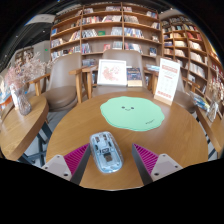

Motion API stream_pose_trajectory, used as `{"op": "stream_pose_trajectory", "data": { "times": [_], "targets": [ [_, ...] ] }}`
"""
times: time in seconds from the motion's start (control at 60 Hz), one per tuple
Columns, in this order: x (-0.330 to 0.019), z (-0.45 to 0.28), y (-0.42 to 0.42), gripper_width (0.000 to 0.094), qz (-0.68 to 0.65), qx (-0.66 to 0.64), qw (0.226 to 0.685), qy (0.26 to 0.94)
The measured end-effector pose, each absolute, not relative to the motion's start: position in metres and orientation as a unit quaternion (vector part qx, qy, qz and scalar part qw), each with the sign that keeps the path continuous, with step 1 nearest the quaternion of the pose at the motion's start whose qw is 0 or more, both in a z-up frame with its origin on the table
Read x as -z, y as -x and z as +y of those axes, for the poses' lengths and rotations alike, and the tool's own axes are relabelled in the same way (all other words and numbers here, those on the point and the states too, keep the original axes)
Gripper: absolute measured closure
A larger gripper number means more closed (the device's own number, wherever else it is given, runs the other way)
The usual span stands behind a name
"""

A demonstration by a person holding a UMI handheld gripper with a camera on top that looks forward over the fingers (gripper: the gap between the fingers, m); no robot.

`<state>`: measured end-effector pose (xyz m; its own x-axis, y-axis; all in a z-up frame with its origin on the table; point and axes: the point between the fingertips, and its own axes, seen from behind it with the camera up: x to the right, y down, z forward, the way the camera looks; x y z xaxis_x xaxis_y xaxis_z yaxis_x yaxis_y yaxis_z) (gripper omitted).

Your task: Arrange mouse

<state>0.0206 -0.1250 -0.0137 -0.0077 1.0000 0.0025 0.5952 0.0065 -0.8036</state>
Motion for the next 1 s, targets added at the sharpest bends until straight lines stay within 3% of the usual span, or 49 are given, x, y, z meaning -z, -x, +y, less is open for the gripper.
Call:
{"op": "stream_pose_trajectory", "data": {
  "times": [0.267,0.317,0.35,0.517,0.817,0.9,1.0],
  "targets": [
    [0.014,-0.119,-0.003,0.0121,-0.63,-0.313,0.319,0.635],
    [0.014,-0.121,-0.002,0.0234,-0.632,-0.315,0.321,0.631],
    [0.014,-0.122,-0.001,0.0484,-0.636,-0.316,0.322,0.626],
    [0.004,-0.117,-0.005,0.0521,-0.634,-0.306,0.319,0.635],
    [-0.094,-0.061,0.08,0.052,-0.585,-0.355,0.362,0.633],
    [-0.091,-0.04,0.113,0.0521,-0.578,-0.355,0.366,0.638],
    [-0.059,-0.022,0.145,0.0522,-0.575,-0.341,0.346,0.658]
  ]
}}
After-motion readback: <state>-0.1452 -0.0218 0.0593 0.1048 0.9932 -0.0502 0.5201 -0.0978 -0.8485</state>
